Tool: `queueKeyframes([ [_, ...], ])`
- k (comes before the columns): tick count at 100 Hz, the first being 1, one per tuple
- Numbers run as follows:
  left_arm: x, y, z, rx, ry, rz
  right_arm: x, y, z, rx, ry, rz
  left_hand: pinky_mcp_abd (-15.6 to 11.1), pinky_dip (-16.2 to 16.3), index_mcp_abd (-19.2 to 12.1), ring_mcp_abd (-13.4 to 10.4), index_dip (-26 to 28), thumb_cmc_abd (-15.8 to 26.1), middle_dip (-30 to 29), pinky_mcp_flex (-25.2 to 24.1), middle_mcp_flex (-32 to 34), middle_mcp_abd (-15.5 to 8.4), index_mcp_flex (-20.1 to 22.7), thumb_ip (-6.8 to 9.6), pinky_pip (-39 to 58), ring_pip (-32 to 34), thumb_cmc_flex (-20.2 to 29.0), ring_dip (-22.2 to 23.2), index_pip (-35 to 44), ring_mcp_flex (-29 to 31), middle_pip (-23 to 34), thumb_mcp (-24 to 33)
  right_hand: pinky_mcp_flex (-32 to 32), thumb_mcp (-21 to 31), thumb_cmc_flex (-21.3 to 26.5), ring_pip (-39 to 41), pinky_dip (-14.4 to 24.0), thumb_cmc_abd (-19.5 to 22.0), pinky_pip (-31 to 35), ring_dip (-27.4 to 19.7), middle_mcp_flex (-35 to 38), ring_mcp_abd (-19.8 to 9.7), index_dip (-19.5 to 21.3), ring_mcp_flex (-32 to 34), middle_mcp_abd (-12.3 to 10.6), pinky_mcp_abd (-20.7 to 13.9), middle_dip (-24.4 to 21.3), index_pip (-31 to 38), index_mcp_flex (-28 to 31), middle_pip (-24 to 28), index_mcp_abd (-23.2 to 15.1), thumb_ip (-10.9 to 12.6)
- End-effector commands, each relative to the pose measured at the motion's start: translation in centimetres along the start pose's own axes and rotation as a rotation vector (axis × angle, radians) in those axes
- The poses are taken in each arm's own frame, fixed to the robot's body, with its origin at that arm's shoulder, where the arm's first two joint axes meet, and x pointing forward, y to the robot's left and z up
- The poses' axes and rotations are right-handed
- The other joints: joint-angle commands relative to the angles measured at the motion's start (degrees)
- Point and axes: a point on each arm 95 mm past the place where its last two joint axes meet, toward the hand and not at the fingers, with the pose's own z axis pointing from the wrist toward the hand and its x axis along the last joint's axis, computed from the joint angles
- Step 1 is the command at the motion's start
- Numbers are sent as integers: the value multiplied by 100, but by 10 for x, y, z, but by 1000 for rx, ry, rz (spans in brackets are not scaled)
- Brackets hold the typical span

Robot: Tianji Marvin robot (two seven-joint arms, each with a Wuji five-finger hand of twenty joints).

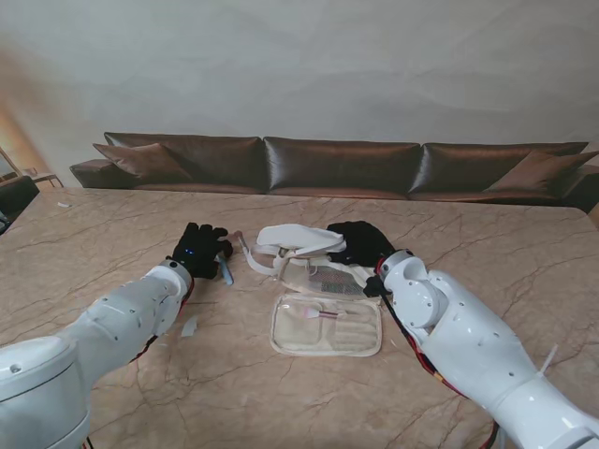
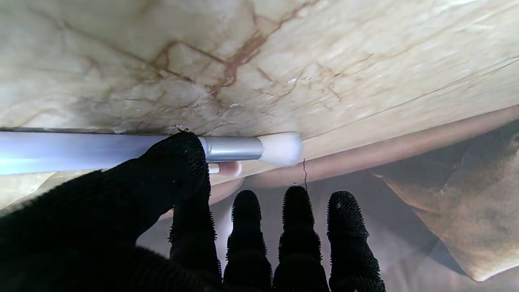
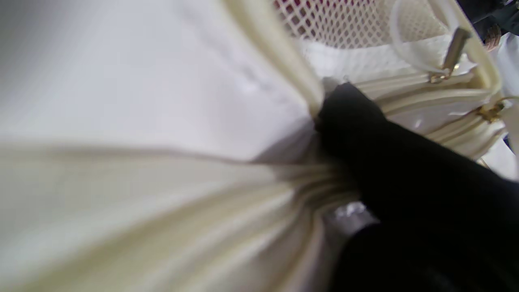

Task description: Pack the cosmetics bag

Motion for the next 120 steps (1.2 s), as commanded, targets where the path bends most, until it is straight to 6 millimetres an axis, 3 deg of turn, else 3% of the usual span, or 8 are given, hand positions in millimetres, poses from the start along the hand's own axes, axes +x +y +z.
queueKeyframes([
  [1, 4, 6, -2, -27, 4, 12, 2, -1, -1, 2, 4, 5, -21, -14, -105, 120, -114, -239, 13, -77, -79, 150, 302, -250, -68, -26, 27, 17, 226, -155, -68, -46, 353, 309, 473, 592, 189, 583, 764, 107, 220, -220, 17, 616, -59, -125, 54, 511, 323, 194, -709, 119],
  [16, 2, 13, -6, -51, 0, 26, 2, -4, -1, 5, 5, 10, 17, 54, -410, 176, -105, -539, 51, -82, 212, 196, 564, -511, -35, -6, 370, 39, 1135, -67, -33, -470, 353, 314, 466, 602, 188, 583, 764, 109, 222, -223, 12, 617, -56, -125, 49, 513, 328, 195, -719, 118],
  [36, 2, 23, -14, -59, 15, 38, 3, -6, 0, 7, 8, 18, 57, 193, -859, 203, 249, -555, 117, -90, 963, 106, 907, -517, 194, 64, 155, 55, 1975, 254, 71, -717, 349, 319, 464, 606, 188, 579, 763, 108, 220, -215, 8, 615, -57, -122, 40, 520, 329, 191, -710, 116],
  [46, 2, 29, -19, -59, 24, 29, 4, -6, 0, 7, 10, 20, 79, 213, -796, 196, 234, -573, 200, -57, 1310, 14, 987, -529, 243, 165, 82, 109, 1959, 466, 194, -677, 346, 322, 461, 610, 188, 578, 762, 109, 218, -215, 2, 616, -52, -116, 37, 516, 323, 191, -713, 114],
  [56, 5, 34, -24, -61, 35, 18, 4, -7, 1, 8, 11, 23, 133, 217, -677, 163, 236, -626, 389, 76, 2422, -247, 1067, -513, 271, 327, 47, 183, 1938, 1268, 414, -606, 344, 323, 460, 614, 188, 580, 761, 109, 221, -220, -1, 617, -56, -108, 35, 519, 325, 192, -697, 113],
  [67, 8, 43, -30, -69, 35, 2, 6, -9, 2, 11, 14, 26, 177, 214, -558, 157, 249, -670, 547, 177, 2911, -315, 1121, -523, 279, 430, 15, 277, 1914, 1762, 518, -523, 344, 324, 461, 615, 188, 582, 761, 108, 225, -219, -8, 616, -55, -106, 33, 513, 323, 192, -706, 114],
  [103, 23, 56, -51, -113, 9, -50, 7, -9, 2, 6, 12, 20, 305, 209, -441, 199, 330, -925, 2057, 229, 4071, -385, 1359, -579, 177, 559, -94, 773, 1769, 2698, 264, -319, 345, 317, 467, 634, 190, 583, 761, 112, 223, -223, -6, 617, -49, -104, 42, 519, 328, 207, -708, 114],
  [120, 26, 57, -60, -129, 0, -50, 8, -10, 2, 3, 10, 22, 305, 210, -504, 200, 343, -912, 2186, 229, 4109, -431, 1324, -564, 175, 565, -47, 823, 1746, 2718, 196, -336, 348, 317, 465, 643, 191, 580, 764, 113, 224, -225, -4, 619, -52, -103, 43, 520, 325, 209, -698, 115],
])
